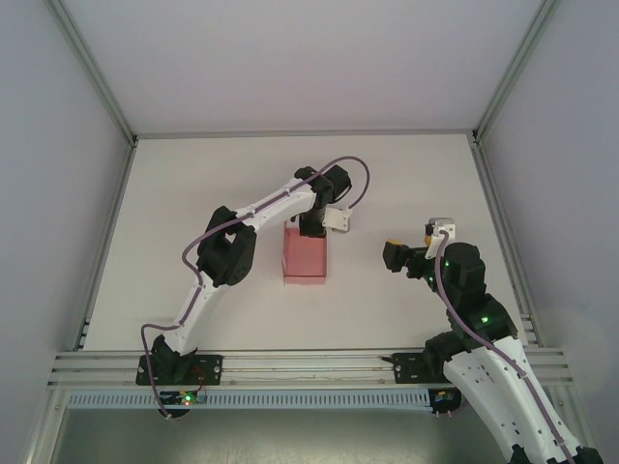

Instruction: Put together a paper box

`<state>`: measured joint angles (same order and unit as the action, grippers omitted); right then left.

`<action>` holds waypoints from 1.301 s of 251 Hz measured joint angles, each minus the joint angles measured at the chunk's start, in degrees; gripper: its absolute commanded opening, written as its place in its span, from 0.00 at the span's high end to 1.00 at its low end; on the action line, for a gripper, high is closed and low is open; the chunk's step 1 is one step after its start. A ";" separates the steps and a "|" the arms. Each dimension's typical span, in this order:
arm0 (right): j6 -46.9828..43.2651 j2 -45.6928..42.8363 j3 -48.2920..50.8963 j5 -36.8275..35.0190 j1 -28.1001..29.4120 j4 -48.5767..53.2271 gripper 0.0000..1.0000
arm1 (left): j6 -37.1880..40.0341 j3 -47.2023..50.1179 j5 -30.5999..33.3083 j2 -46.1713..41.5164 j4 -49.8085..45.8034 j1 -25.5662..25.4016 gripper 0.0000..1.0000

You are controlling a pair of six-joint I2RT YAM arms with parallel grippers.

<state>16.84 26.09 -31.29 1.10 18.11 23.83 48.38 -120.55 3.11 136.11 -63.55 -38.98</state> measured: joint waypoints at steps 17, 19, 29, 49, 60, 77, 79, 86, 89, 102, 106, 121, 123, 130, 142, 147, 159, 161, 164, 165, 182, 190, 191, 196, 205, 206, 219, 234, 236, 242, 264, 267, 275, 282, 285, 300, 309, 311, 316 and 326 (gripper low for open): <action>0.55 0.00 0.11 -0.11 0.00 0.00 0.02 | -1.53 1.20 0.72 -0.70 1.55 0.00 1.00; 0.68 0.00 0.13 -0.15 0.00 0.00 0.02 | -1.73 1.38 0.81 -0.79 1.73 0.00 1.00; 1.22 0.00 0.33 -0.39 0.00 -0.02 0.02 | -3.17 2.60 1.70 -1.53 3.48 0.00 1.00; 2.86 0.02 0.96 -1.01 0.00 -0.02 0.02 | -6.71 6.40 3.96 -3.67 8.37 0.09 1.00; 4.02 0.13 1.40 -1.33 0.00 -0.22 0.02 | -8.79 8.90 5.40 -5.42 11.47 0.11 1.00; 6.25 0.39 2.58 -1.68 0.00 -1.51 0.02 | -13.18 11.78 8.26 -8.81 15.67 0.11 1.00; 6.49 0.42 2.71 -1.70 0.00 -1.68 0.02 | -14.08 12.07 8.83 -9.42 16.35 0.11 1.00; 7.61 0.68 3.39 -1.68 0.00 -2.78 0.02 | -16.26 12.61 9.99 -10.82 17.77 0.11 1.00; 8.04 0.81 3.69 -1.64 0.00 -3.37 0.02 | -17.73 12.76 10.78 -11.65 18.53 0.11 1.00; 10.56 1.86 5.20 -0.85 0.00 -6.51 0.02 | -22.84 12.98 13.33 -14.58 21.14 0.11 1.00; 11.08 2.23 5.64 -0.50 0.00 -7.54 0.02 | -24.90 12.98 14.29 -15.63 22.05 0.11 1.00; 14.03 4.61 7.23 0.96 0.15 -12.20 0.02 | -31.52 12.98 17.73 -19.28 24.90 0.11 1.00; 14.43 5.09 7.39 1.20 0.22 -12.81 0.02 | -32.46 12.98 18.16 -19.71 25.20 0.09 1.00; 15.56 6.67 7.63 1.55 0.68 -14.47 0.02 | -35.28 13.00 19.58 -21.22 26.10 0.09 1.00; 16.41 9.64 7.52 1.70 1.73 -16.74 0.02 | -40.87 13.20 21.64 -23.93 27.23 0.09 1.00; 16.55 11.13 7.21 1.53 2.43 -17.46 0.03 | -42.71 13.44 22.23 -24.83 27.56 0.04 1.00; 16.35 14.73 5.84 0.59 4.55 -18.10 0.03 | -47.41 14.75 23.39 -27.23 28.63 0.00 1.00; 16.28 15.26 5.57 0.24 4.87 -18.12 0.03 | -48.02 15.04 23.54 -27.56 28.85 -0.02 1.00; 16.24 16.04 5.05 -0.15 5.38 -18.14 0.03 | -48.92 15.43 23.74 -28.00 29.00 -0.04 1.00; 16.20 16.37 4.90 -0.26 5.55 -18.14 0.03 | -49.20 15.58 23.82 -28.15 29.11 -0.07 1.00; 15.30 21.59 1.11 -2.60 8.70 -18.58 0.03 | -54.16 19.04 25.35 -30.71 30.56 -0.37 1.00; 14.78 23.52 -0.63 -3.52 9.57 -19.02 0.05 | -56.06 20.65 26.08 -31.47 30.82 -0.57 1.00; 14.69 23.78 -0.85 -3.61 9.68 -19.10 0.05 | -56.30 20.83 26.14 -31.56 30.86 -0.63 1.00; 14.47 25.05 -2.10 -4.24 10.19 -19.43 0.06 | -57.46 21.90 26.62 -31.91 31.10 -0.74 1.00; 14.05 26.84 -3.91 -5.09 10.69 -20.26 0.07 | -59.41 23.56 27.36 -32.33 31.28 -1.09 1.00; 13.88 27.21 -4.26 -5.22 10.71 -20.50 0.07 | -59.58 23.71 27.41 -32.37 31.28 -1.11 1.00; 13.00 29.40 -6.40 -6.32 10.93 -21.75 0.08 | -61.94 26.10 28.09 -32.74 31.78 -1.51 1.00; 12.17 31.76 -8.33 -7.78 10.93 -23.41 0.11 | -64.41 29.42 28.76 -33.48 32.83 -1.68 1.00; 12.00 32.00 -8.52 -7.96 10.93 -23.52 0.11 | -64.67 29.83 28.76 -33.59 32.98 -1.68 1.00; 11.63 32.81 -9.07 -8.33 10.93 -23.89 0.13 | -65.68 31.17 28.92 -34.10 33.51 -1.68 1.00; 10.58 36.41 -10.91 -8.79 10.99 -25.22 0.16 | -68.54 36.09 28.81 -36.68 36.26 -1.79 1.00; 10.23 36.94 -11.13 -8.76 11.02 -25.46 0.16 | -68.72 36.59 28.65 -37.05 36.50 -1.84 1.00; 9.86 38.27 -11.74 -8.48 11.04 -26.16 0.16 | -69.29 38.07 28.48 -38.14 37.55 -2.05 1.00; 9.68 39.10 -12.15 -8.11 11.04 -26.47 0.15 | -69.68 39.21 28.46 -39.06 38.56 -2.27 1.00; 9.38 39.45 -12.31 -7.87 11.04 -26.69 0.14 | -69.81 39.67 28.46 -39.43 39.04 -2.38 1.00; 8.41 39.93 -12.61 -6.84 11.04 -26.91 0.12 | -70.18 40.76 28.68 -40.59 40.59 -2.71 1.00; 7.78 39.71 -12.63 -6.43 11.04 -26.88 0.12 | -70.31 40.96 29.00 -40.98 41.51 -2.73 1.00; 7.56 39.60 -12.66 -6.34 11.04 -26.86 0.12 | -70.31 40.98 29.11 -41.03 41.75 -2.78 1.00; 7.13 39.34 -12.66 -6.19 11.04 -26.82 0.12 | -70.36 41.00 29.29 -41.18 42.16 -2.93 1.00; 6.56 38.60 -12.66 -6.14 11.04 -26.71 0.14 | -70.58 41.20 29.68 -41.42 43.34 -2.93 1.00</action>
<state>23.40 64.69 -43.94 -5.04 29.15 -2.87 -22.20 -79.35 32.80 94.70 -20.21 -41.91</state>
